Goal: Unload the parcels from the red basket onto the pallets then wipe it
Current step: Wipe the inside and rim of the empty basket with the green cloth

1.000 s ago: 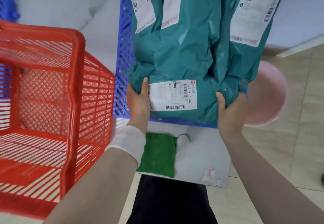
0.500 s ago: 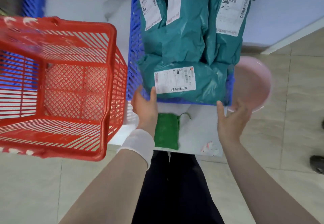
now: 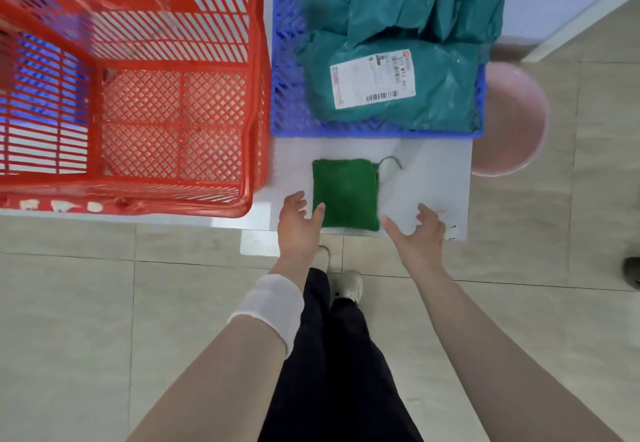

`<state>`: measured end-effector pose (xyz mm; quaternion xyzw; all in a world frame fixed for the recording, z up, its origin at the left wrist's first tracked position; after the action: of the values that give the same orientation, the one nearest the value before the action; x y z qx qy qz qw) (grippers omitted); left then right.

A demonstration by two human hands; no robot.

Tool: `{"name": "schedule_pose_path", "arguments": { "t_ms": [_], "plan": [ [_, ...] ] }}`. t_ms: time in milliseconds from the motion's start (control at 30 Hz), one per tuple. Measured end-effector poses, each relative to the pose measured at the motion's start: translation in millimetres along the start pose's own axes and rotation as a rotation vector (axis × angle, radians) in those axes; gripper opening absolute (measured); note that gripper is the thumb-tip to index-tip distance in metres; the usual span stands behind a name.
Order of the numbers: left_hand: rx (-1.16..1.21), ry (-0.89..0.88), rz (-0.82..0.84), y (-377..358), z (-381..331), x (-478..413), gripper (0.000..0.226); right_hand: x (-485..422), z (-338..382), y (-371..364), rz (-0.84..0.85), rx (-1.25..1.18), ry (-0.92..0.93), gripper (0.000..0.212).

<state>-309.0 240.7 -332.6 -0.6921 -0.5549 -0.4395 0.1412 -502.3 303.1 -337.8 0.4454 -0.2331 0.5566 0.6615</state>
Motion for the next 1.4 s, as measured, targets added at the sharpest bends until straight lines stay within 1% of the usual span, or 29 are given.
{"name": "schedule_pose_path", "arguments": {
  "t_ms": [133,200,300,400,500,600,634,700,800,834,867,1000,1067,1167,1234,1400],
  "plan": [
    [-0.061,0.047,0.06,-8,15,-12,0.051,-15,-10,-13,-0.003,-0.01,0.008,0.077],
    [-0.072,0.027,0.049,-8,17,-27,0.05,-26,-7,-22,-0.006,0.007,0.048,0.071],
    [-0.087,-0.016,0.02,-9,18,-53,0.048,-49,-1,-40,-0.034,0.035,0.104,0.068],
    [-0.125,-0.056,-0.028,-13,26,-72,0.041,-68,1,-60,-0.134,0.087,0.094,0.066],
    [-0.094,-0.102,-0.073,-16,30,-86,0.039,-80,1,-71,-0.24,0.1,0.07,0.063],
    [-0.166,-0.09,-0.066,-20,28,-94,0.035,-87,2,-73,-0.257,0.04,0.095,0.059],
    [-0.216,-0.088,-0.052,-23,27,-95,0.033,-89,4,-75,-0.234,0.037,0.131,0.057],
    [-0.263,-0.128,-0.045,-26,24,-94,0.027,-86,10,-79,-0.13,-0.003,0.187,0.047],
    [-0.204,-0.184,-0.037,-28,23,-76,0.026,-72,10,-81,0.083,-0.247,0.204,0.021],
    [-0.186,-0.186,-0.045,-25,23,-65,0.028,-61,11,-78,0.124,-0.315,0.201,0.011],
    [-0.18,-0.193,-0.06,-22,22,-51,0.028,-46,13,-74,0.152,-0.384,0.195,0.006],
    [-0.041,-0.235,-0.048,-6,3,28,0.016,27,28,-52,0.255,-0.729,0.172,0.012],
    [0.043,-0.247,-0.058,1,-11,68,0.015,65,36,-44,0.313,-0.827,0.155,0.014],
    [0.107,-0.27,-0.072,11,-31,115,0.014,113,45,-29,0.354,-0.911,0.143,0.015],
    [0.146,-0.306,-0.065,19,-42,137,0.013,137,52,-21,0.38,-0.944,0.157,0.019],
    [0.253,-0.422,-0.03,51,-61,175,0.014,182,79,-14,0.41,-0.955,0.209,0.023]
  ]
}}
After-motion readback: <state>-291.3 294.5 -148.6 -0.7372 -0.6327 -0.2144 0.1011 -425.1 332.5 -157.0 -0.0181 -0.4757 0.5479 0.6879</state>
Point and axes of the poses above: each hand's wrist, its own x-axis away from the middle knuckle, its own y-axis out of the back of the hand, z = x × y, the point moved 4 cm from there along -x, towards the middle knuckle, and after that the axes turned 14 degrees about z, right-handed, at the moved point
